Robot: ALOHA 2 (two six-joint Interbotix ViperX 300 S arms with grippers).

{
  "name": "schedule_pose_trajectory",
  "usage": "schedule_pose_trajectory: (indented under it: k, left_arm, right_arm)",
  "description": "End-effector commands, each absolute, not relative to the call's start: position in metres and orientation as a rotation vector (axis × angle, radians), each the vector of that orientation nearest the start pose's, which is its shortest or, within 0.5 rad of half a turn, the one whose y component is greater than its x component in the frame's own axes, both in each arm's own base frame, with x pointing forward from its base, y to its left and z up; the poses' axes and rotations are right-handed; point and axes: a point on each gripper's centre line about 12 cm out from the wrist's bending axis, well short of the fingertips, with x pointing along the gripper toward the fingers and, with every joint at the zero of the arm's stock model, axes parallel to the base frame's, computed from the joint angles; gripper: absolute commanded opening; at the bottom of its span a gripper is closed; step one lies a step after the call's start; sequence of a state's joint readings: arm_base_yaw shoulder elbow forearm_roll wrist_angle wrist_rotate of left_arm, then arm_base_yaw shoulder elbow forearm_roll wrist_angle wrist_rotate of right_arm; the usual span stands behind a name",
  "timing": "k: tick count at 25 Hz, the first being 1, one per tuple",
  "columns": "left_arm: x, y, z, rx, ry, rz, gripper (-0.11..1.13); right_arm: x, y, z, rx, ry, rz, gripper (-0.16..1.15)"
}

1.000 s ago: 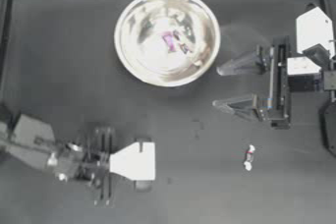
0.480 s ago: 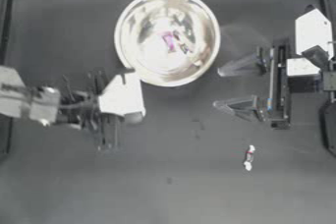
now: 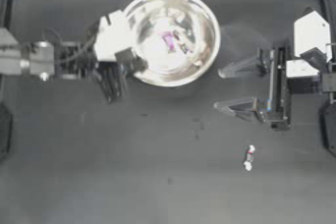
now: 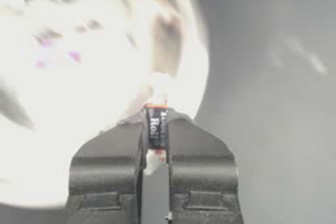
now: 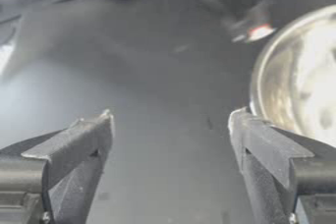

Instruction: Put candies in bowl

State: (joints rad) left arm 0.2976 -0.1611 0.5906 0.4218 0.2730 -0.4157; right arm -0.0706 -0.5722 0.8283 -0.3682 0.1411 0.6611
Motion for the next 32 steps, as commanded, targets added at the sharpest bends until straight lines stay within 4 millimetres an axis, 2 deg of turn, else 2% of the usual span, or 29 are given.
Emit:
schedule_pose_trajectory:
  k: [1, 9, 14, 16, 21, 22, 28, 32]
  left_arm:
    - [0.358, 0.148, 0.243, -0.069, 0.63, 0.438, 0.34]
    - [0.385, 0.198, 0.224, -0.025, 0.674, 0.489, 0.34]
    - [0.392, 0.21, 0.218, -0.02, 0.683, 0.499, 0.42]
    - [0.392, 0.209, 0.219, -0.01, 0.679, 0.493, 0.53]
    - [0.391, 0.208, 0.224, -0.009, 0.663, 0.492, 1.02]
    - [0.392, 0.208, 0.225, -0.009, 0.659, 0.493, 1.06]
    - [0.393, 0.209, 0.235, -0.003, 0.633, 0.494, 0.99]
    - [0.388, 0.196, 0.253, 0.013, 0.593, 0.477, 0.99]
  right_arm:
    - [0.289, -0.026, 0.295, 0.3, 0.345, -0.169, 0.99]
    - [0.292, -0.031, 0.291, 0.302, 0.352, -0.181, 0.99]
    - [0.292, -0.031, 0.289, 0.302, 0.36, -0.185, 0.99]
    - [0.291, -0.032, 0.288, 0.303, 0.363, -0.189, 0.99]
    - [0.289, -0.034, 0.284, 0.311, 0.382, -0.205, 0.99]
    - [0.289, -0.034, 0.284, 0.31, 0.385, -0.205, 0.99]
    - [0.287, -0.035, 0.282, 0.34, 0.421, -0.229, 0.99]
    - [0.283, -0.036, 0.278, 0.446, 0.516, -0.287, 0.98]
